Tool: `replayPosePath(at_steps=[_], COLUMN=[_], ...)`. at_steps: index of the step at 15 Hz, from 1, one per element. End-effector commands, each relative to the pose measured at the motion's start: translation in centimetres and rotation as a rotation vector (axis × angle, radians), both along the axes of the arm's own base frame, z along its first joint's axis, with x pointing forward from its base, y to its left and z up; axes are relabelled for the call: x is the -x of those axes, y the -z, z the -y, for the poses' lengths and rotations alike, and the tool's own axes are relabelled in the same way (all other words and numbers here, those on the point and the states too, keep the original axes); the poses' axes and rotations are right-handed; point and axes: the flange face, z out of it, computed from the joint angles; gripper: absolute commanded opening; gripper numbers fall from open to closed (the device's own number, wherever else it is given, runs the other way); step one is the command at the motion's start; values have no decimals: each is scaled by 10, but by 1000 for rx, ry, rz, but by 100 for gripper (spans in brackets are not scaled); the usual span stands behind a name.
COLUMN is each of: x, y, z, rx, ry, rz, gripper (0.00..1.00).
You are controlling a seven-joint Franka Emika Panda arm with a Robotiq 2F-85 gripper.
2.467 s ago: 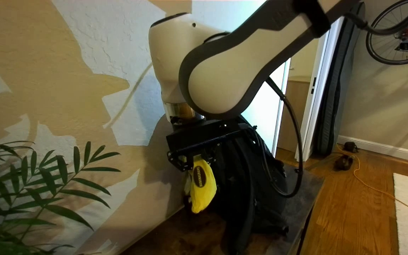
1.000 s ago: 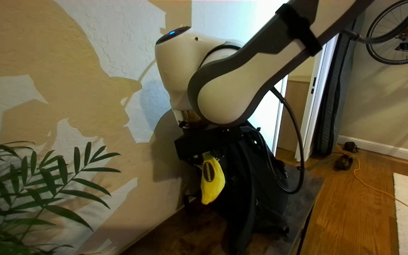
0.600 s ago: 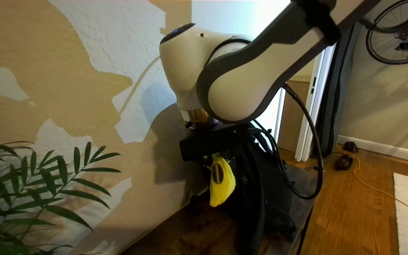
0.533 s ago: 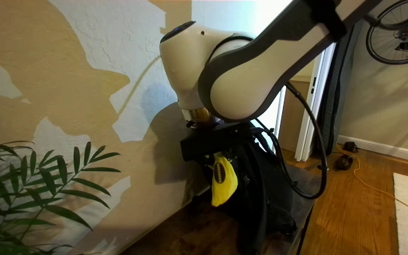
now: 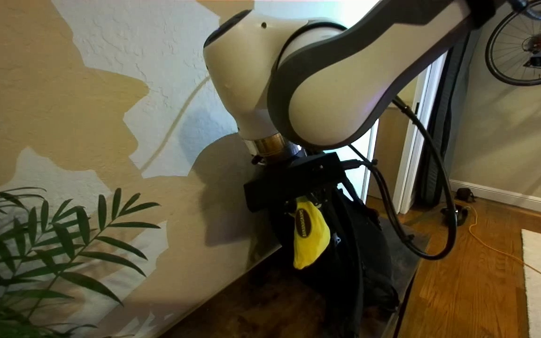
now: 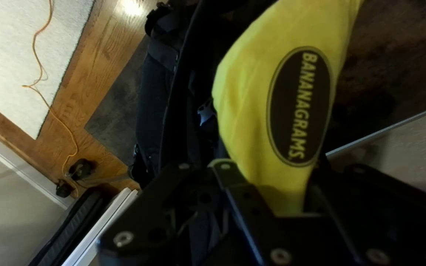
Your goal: Place the banana plush toy inside the black backpack
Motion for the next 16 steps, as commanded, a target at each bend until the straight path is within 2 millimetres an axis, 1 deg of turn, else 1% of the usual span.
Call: replayPosePath(at_steps=[1, 4, 11, 13, 16], x=[20, 17, -14, -22, -40], y=[-23, -23, -14, -15, -19], z=[8, 19, 44, 49, 56], rx=[64, 91, 166, 192, 247], ry=[33, 37, -72, -98, -136], rz=[-11, -25, -16, -15, 11], gripper=[4, 4, 4, 4, 4])
